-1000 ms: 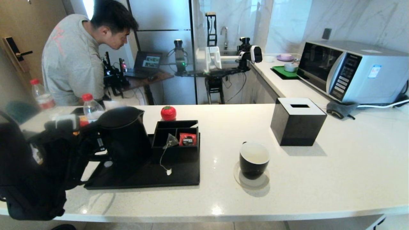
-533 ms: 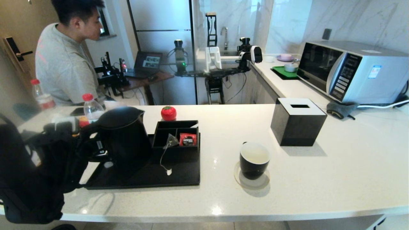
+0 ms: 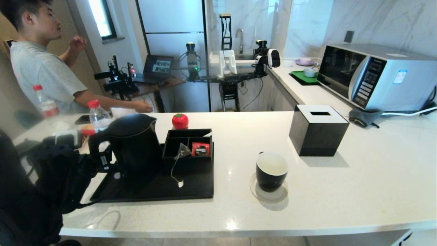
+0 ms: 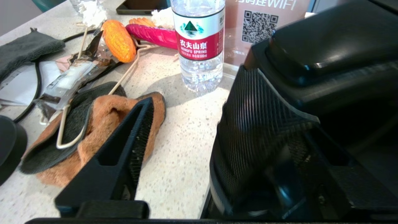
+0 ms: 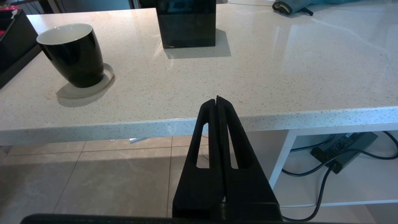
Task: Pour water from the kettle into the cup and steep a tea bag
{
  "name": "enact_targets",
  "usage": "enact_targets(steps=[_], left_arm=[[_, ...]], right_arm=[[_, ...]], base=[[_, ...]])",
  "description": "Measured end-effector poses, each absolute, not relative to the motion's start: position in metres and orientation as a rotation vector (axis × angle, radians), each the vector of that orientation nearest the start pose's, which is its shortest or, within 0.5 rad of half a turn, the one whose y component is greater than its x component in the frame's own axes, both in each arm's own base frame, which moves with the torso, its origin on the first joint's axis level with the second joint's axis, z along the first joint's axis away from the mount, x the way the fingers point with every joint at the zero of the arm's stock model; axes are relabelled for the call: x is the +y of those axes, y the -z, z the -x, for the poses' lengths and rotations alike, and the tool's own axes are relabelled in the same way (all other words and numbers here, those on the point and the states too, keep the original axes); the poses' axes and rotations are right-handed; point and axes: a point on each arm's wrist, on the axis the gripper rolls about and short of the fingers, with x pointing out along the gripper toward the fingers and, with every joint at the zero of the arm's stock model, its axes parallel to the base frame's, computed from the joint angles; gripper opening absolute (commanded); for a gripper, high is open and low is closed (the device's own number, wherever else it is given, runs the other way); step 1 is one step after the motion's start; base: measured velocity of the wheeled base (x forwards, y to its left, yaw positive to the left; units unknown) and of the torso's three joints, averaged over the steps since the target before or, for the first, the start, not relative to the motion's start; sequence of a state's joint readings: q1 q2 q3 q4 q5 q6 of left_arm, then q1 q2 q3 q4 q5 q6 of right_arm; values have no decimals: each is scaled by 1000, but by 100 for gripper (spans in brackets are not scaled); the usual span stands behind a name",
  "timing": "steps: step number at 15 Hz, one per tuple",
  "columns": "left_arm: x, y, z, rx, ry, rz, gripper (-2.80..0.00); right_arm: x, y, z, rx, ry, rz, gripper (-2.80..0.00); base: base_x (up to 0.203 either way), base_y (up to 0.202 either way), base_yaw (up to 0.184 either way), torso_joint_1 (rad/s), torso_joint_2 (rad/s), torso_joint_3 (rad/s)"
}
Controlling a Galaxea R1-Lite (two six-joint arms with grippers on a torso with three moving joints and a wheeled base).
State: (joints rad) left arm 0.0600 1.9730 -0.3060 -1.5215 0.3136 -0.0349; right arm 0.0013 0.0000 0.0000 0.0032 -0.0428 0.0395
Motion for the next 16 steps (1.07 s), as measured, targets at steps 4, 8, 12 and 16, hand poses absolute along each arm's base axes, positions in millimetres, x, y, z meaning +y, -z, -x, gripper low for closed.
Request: enact_targets(steps=[4, 8, 12, 16], left_arm=[[20, -86, -258, 142, -366, 15, 0], [11, -91, -229, 162, -336, 8, 0], [-1, -97, -197, 165, -287, -2, 0], [-6, -110, -184, 101, -257, -6, -280]], right_arm=[[-1, -75, 23, 2, 42, -40, -280], [-1, -75, 23, 2, 42, -40, -280], [-1, -75, 23, 2, 42, -39, -280], [-1, -75, 23, 2, 42, -40, -280]], base=[[0, 0, 0, 0, 0, 0], [0, 0, 0, 0, 0, 0], [0, 0, 0, 0, 0, 0], [0, 0, 0, 0, 0, 0]])
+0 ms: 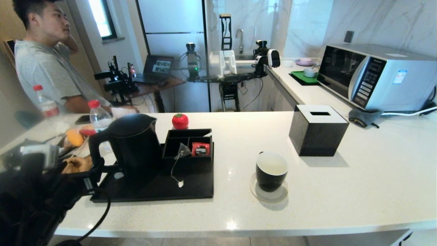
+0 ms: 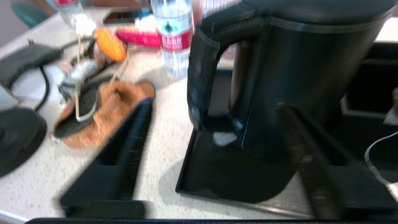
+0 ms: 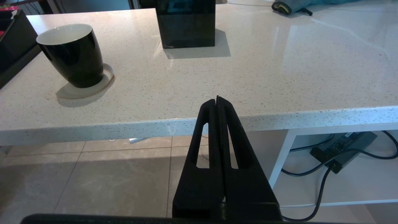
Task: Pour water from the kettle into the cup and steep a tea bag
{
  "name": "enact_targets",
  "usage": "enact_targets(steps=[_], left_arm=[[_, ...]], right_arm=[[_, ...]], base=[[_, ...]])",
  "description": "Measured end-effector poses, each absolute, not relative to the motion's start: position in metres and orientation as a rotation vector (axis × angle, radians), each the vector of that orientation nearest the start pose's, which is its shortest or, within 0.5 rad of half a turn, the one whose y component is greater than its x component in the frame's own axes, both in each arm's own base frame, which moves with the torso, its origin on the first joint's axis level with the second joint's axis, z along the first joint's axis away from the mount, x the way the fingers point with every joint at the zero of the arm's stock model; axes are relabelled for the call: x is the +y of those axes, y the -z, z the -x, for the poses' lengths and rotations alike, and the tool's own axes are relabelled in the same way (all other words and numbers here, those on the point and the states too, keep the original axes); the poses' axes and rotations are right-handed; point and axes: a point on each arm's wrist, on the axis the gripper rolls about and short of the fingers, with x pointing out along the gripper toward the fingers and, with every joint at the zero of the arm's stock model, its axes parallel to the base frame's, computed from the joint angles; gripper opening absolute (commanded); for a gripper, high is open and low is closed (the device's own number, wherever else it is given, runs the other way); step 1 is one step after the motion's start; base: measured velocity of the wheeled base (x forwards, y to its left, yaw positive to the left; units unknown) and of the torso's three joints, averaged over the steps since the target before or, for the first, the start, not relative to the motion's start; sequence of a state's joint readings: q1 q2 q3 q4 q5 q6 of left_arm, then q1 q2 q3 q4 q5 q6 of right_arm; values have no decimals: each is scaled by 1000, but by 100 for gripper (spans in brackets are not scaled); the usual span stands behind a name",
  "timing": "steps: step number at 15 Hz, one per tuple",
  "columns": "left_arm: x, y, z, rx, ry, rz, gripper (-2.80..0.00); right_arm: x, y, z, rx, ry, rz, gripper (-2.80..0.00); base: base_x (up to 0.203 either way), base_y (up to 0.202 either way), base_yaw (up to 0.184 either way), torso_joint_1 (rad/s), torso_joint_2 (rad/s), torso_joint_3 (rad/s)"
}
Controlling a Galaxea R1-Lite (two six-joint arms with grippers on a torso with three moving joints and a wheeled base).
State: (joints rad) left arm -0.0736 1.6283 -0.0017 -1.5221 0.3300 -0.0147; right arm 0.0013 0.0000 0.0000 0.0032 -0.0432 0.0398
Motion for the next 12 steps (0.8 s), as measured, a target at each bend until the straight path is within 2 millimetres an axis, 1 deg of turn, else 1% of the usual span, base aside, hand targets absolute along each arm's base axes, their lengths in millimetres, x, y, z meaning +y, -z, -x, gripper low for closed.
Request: enact_targets(steps=[2, 5, 12], left_arm=[[-10, -117, -179, 65, -232, -3, -280], [-22, -127, -171, 10, -154, -7, -280], [-67, -146, -142, -101, 161, -39, -280]], right_arm=[[-1, -75, 23, 2, 42, -40, -280], [-1, -75, 23, 2, 42, -40, -280], [-1, -75, 23, 2, 42, -40, -280]], base=[[0, 0, 0, 0, 0, 0], [0, 0, 0, 0, 0, 0], [0, 0, 0, 0, 0, 0]])
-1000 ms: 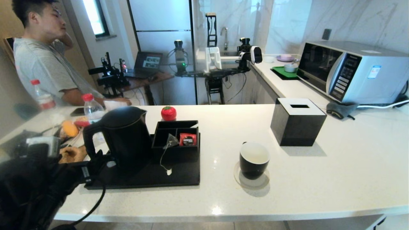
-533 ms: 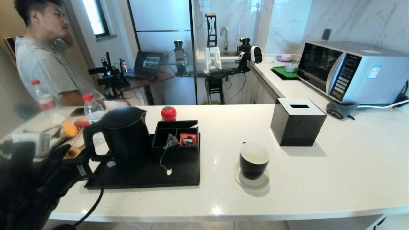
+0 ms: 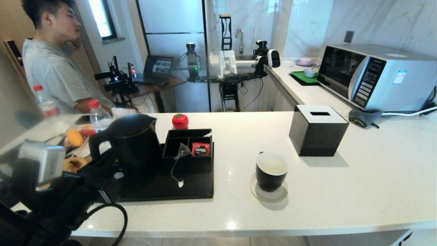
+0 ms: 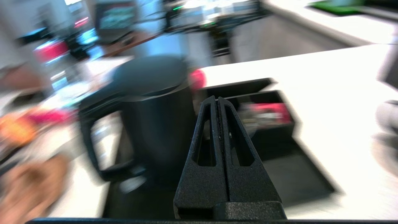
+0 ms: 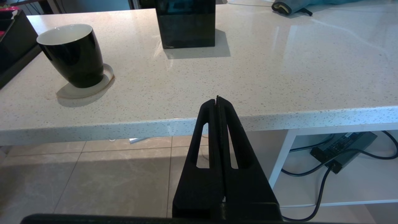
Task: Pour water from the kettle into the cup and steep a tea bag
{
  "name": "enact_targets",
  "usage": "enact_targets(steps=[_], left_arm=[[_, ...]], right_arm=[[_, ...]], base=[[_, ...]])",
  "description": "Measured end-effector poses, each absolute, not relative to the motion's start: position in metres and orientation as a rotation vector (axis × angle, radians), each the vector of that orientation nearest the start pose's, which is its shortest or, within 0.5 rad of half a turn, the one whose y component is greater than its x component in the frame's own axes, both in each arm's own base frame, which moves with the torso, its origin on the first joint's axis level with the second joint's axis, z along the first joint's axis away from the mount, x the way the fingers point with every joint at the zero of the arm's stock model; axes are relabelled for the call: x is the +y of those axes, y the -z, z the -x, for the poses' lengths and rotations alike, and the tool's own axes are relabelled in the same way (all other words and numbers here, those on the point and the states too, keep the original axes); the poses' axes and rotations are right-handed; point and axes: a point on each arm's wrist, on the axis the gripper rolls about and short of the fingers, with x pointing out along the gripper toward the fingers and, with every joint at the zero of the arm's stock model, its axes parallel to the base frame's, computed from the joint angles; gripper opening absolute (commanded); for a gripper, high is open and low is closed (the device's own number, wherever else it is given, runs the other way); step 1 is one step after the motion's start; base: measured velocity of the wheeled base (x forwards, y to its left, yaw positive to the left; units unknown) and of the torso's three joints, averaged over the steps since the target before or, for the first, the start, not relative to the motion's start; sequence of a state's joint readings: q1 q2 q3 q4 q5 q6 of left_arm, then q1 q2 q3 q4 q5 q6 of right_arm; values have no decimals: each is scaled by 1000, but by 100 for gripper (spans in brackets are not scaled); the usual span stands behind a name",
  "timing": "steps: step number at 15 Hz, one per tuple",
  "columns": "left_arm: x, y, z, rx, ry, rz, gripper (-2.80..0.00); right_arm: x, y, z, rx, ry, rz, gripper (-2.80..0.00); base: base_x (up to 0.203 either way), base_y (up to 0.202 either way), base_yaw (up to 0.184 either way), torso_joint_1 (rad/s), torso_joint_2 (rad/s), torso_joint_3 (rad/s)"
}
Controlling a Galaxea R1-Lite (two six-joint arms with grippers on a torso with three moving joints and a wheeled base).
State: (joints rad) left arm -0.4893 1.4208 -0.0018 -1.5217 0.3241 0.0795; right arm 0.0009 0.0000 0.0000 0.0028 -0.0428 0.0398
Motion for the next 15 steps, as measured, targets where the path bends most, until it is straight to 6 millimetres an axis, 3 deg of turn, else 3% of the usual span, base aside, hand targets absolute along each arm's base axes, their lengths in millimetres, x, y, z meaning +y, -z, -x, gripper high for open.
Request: enact_targets(steps=[2, 6, 11, 15], left_arm=[[-80, -153, -139, -131, 235, -30, -280], [-99, -171, -157, -54, 276, -68, -280], [-114, -210, -183, 169, 292, -156, -280], [-126, -223, -210, 377, 332, -221, -280]], right_arm=[[-1, -75, 23, 2, 42, -39, -280], [-1, -75, 23, 2, 41, -40, -280], [-1, -75, 23, 2, 42, -39, -280], [-1, -75, 23, 2, 41, -40, -280]], base=[[0, 0, 0, 0, 0, 0], [0, 0, 0, 0, 0, 0], [0, 0, 0, 0, 0, 0], [0, 0, 0, 0, 0, 0]])
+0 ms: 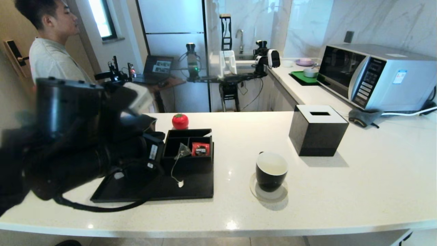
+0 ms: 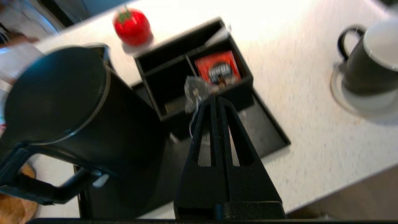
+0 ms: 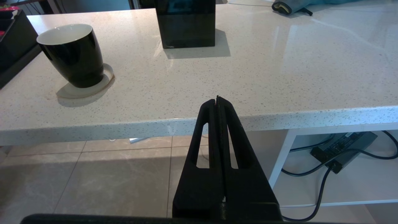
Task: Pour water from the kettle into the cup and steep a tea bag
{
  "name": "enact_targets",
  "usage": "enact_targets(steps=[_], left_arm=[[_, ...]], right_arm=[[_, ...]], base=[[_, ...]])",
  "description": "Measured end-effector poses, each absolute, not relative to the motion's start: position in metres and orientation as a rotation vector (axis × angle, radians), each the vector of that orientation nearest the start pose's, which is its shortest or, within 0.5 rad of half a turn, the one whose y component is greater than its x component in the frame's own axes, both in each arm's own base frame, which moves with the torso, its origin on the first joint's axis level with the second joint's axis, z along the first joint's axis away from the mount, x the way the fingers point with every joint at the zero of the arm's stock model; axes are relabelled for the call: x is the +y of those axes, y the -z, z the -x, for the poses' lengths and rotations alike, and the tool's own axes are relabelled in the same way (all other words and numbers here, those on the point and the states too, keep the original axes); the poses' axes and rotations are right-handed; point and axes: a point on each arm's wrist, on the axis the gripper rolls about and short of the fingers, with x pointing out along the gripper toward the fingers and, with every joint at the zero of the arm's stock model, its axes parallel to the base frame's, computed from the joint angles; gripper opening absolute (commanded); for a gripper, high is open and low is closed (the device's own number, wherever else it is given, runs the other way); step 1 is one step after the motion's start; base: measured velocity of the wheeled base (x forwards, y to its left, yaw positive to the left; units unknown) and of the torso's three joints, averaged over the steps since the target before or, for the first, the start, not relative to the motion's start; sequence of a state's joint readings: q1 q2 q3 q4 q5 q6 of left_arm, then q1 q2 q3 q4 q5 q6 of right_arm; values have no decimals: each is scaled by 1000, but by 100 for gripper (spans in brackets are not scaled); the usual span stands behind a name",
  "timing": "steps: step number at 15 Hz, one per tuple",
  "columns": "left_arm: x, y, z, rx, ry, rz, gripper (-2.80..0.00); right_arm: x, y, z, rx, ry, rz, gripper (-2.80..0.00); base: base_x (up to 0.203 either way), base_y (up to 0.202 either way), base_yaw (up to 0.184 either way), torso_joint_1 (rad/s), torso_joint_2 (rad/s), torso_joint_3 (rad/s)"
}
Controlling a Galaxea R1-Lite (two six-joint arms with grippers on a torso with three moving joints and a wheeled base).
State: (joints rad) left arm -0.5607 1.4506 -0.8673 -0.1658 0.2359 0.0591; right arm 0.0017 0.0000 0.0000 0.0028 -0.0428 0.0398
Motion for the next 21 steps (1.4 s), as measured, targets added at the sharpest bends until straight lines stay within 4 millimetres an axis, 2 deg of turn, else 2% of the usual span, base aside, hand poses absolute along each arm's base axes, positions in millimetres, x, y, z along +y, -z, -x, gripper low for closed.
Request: enact_targets(steps=[7, 14, 15, 21], left_arm=[[-147, -206, -253, 698, 333, -341, -280], [-150, -193, -295, 741, 278, -337, -280], [-149, -191, -299, 744, 270, -335, 0], [-145, -183, -318, 757, 242, -325, 0]], right_arm=[[-1, -75, 23, 2, 42, -40, -280], [-1, -75, 23, 2, 42, -40, -280], [-1, -75, 23, 2, 42, -40, -280], [-1, -75, 23, 2, 42, -40, -280]], base=[[0, 0, 0, 0, 0, 0], [0, 0, 0, 0, 0, 0], [0, 0, 0, 0, 0, 0], [0, 0, 0, 0, 0, 0]])
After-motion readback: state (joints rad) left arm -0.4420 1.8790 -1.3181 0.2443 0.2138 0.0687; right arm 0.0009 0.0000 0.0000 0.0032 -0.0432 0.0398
